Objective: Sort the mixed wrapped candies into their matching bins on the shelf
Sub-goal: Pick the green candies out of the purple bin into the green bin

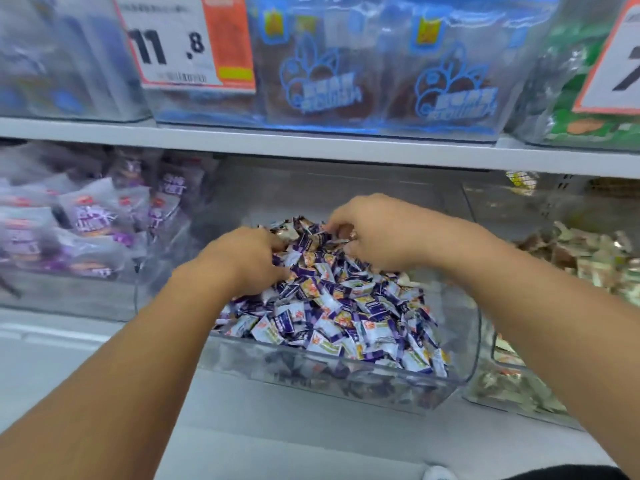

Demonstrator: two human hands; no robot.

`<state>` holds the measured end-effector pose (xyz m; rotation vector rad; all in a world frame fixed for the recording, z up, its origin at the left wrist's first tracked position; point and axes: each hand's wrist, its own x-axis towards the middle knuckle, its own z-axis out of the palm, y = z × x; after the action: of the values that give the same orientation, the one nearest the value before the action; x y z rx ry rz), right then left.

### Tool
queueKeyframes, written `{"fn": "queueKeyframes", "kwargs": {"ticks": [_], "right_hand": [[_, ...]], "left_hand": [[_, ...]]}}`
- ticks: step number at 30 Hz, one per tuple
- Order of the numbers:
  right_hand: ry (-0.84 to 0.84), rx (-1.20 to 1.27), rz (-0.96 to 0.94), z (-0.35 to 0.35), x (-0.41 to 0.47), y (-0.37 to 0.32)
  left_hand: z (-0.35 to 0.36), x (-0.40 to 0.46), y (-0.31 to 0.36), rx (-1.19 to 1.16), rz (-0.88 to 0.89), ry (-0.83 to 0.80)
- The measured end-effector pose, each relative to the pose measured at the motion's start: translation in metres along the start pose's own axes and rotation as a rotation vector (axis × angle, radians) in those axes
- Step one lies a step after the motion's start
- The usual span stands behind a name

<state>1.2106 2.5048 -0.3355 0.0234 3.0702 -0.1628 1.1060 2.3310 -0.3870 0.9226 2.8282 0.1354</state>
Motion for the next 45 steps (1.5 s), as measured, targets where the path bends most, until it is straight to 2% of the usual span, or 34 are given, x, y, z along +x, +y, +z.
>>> {"fn": "queueKeyframes", "kwargs": {"ticks": [3,9,12,14,15,17,19,20,22,24,25,26,28,30,31,33,38,43,45], "right_hand": [[-0.099,0.028,0.023,0.004,0.053,-0.005],[-0.148,0.081,-0.045,0.033,0.115,-0.028],[-0.129,0.015,-0.007,0.038,0.128,-0.032],[-0.154,0.0,0.004,0.025,0.124,-0.026],[-0.157,0.064,0.005,0.016,0.118,-0.02],[-0.169,0.438,0.04,0.0,0.103,-0.003],[-0.237,0.855,0.029,-0.006,0.088,0.008],[-0.256,0.966,0.029,-0.005,0.083,0.012],[-0.243,1.05,0.057,-0.001,0.075,0.016],[-0.225,1.101,0.1,0.003,0.071,0.023],[-0.217,1.063,0.137,0.002,0.07,0.028],[-0.195,0.92,0.188,0.002,0.069,0.033],[-0.203,0.413,0.298,0.004,0.073,0.047],[-0.365,0.014,0.39,0.014,0.076,0.055],[-0.455,-0.076,0.411,0.022,0.076,0.058],[-0.51,-0.065,0.406,0.034,0.075,0.063],[-0.435,0.243,0.405,0.032,0.07,0.074],[-0.266,0.375,0.382,0.017,0.067,0.07],[-0.256,0.32,0.366,0.013,0.065,0.072]], "left_hand": [[-0.003,-0.001,-0.016,0.031,-0.019,-0.041],[-0.004,-0.004,-0.026,-0.048,0.007,-0.034],[-0.002,-0.003,-0.029,-0.061,0.002,0.03],[-0.003,-0.003,-0.027,-0.06,-0.014,0.168],[-0.004,-0.002,-0.025,-0.083,-0.018,0.266],[-0.007,-0.001,-0.021,-0.211,0.009,0.397],[-0.01,-0.001,-0.014,-0.365,0.112,0.427],[-0.01,-0.002,-0.009,-0.4,0.166,0.438],[-0.01,-0.002,-0.001,-0.414,0.208,0.484],[-0.011,-0.002,0.004,-0.436,0.177,0.502],[-0.011,-0.001,0.006,-0.45,0.151,0.488],[-0.01,-0.002,0.008,-0.462,0.128,0.466],[-0.007,-0.003,0.013,-0.497,0.111,0.418],[-0.005,-0.005,0.021,-0.544,0.131,0.373],[-0.005,-0.006,0.025,-0.564,0.145,0.354],[-0.006,-0.006,0.031,-0.575,0.17,0.335],[-0.008,-0.001,0.044,-0.65,0.15,0.293],[-0.006,0.006,0.051,-0.648,0.139,0.275],[-0.005,0.008,0.053,-0.62,0.175,0.262]]}}
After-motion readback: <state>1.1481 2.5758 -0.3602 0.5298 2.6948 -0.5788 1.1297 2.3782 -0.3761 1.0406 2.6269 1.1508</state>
